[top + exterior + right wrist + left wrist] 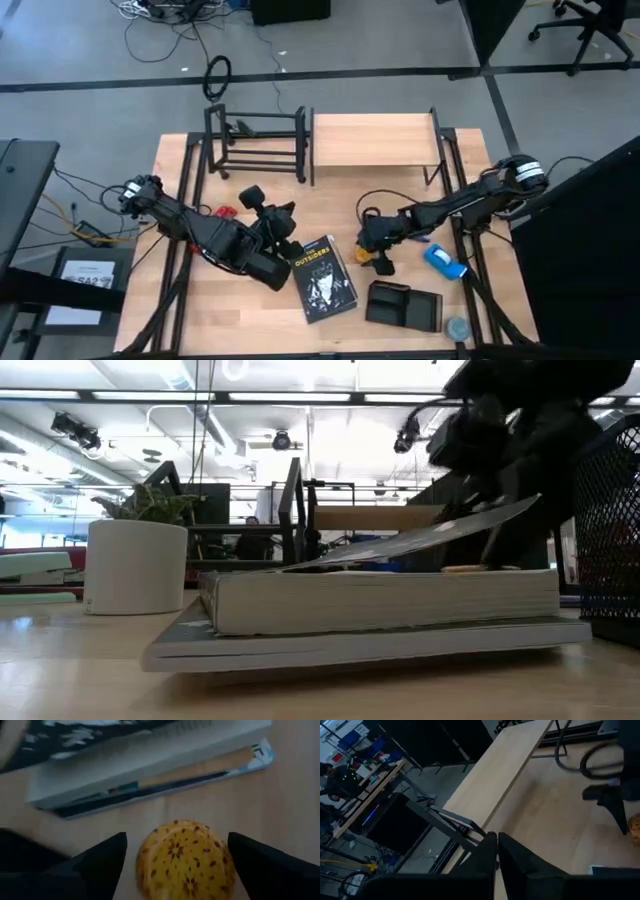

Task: Stock shelves
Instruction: Return to Home Position

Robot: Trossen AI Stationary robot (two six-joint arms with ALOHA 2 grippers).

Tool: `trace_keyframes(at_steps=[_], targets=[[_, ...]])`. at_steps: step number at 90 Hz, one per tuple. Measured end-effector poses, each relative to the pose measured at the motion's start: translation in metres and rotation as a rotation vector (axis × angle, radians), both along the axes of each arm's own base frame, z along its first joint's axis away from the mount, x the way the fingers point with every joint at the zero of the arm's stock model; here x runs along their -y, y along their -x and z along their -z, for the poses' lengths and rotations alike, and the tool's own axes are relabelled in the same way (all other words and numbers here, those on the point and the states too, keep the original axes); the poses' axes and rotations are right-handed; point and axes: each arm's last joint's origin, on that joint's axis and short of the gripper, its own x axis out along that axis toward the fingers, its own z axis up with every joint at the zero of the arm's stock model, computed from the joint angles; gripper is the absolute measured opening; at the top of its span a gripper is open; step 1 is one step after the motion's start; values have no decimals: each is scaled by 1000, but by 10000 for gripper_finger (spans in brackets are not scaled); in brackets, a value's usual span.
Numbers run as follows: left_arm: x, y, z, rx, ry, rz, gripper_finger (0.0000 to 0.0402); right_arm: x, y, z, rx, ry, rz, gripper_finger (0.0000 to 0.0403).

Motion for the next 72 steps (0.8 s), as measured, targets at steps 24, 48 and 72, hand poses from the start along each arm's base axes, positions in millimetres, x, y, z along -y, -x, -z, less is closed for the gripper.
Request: trace_keyframes(at_steps=[24,48,72], targets=[[7,-5,-4,-13,186,105,0,13,49,-73,175,-36,94,312],[-15,25,-37,35,219,219,0,43,119,-128,438,-31,250,306],[-67,61,-22,325,428,540,0,64,166,-140,549,-78,325,306]])
